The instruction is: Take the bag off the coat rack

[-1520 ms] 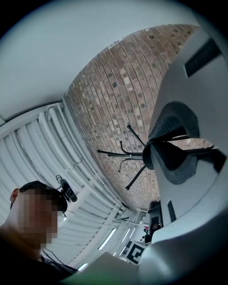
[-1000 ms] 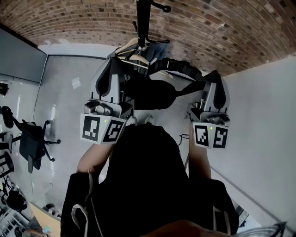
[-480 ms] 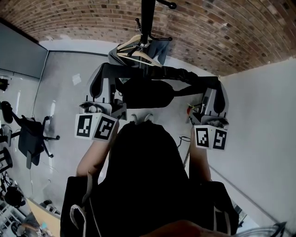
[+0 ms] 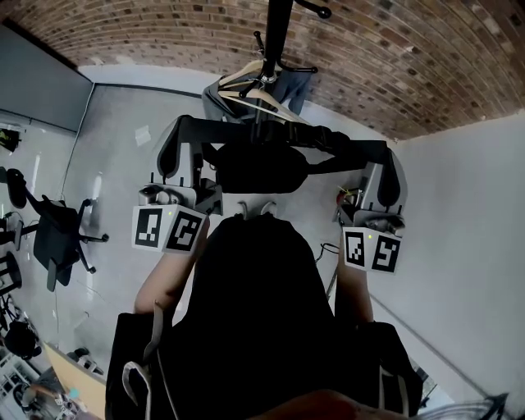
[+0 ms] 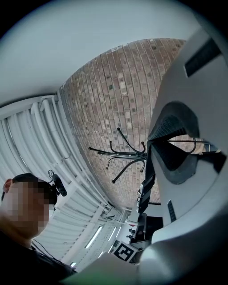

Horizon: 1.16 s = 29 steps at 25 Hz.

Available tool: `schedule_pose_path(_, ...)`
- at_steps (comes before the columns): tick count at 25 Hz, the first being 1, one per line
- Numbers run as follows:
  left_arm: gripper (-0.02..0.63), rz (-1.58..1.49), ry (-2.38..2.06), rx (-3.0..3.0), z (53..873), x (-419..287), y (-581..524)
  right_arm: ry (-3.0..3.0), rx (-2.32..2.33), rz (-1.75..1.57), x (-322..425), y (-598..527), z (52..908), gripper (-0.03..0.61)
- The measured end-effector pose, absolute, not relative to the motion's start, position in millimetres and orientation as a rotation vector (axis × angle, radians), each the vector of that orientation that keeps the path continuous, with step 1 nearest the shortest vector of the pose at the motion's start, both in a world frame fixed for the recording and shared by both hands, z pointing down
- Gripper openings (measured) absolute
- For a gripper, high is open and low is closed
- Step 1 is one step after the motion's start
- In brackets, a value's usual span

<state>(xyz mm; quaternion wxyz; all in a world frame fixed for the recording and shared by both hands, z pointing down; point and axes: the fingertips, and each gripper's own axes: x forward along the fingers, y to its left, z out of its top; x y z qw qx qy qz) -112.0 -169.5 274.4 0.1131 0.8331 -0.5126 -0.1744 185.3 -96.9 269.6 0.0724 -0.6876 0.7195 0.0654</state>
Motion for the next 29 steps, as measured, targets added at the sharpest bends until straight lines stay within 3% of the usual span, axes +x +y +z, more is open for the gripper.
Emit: schedule_pose_path(29,0.021,-0.571,-1.403,2.575,261,-143,-166,2.101,-2.192,0.321,150,-76,261,0.023)
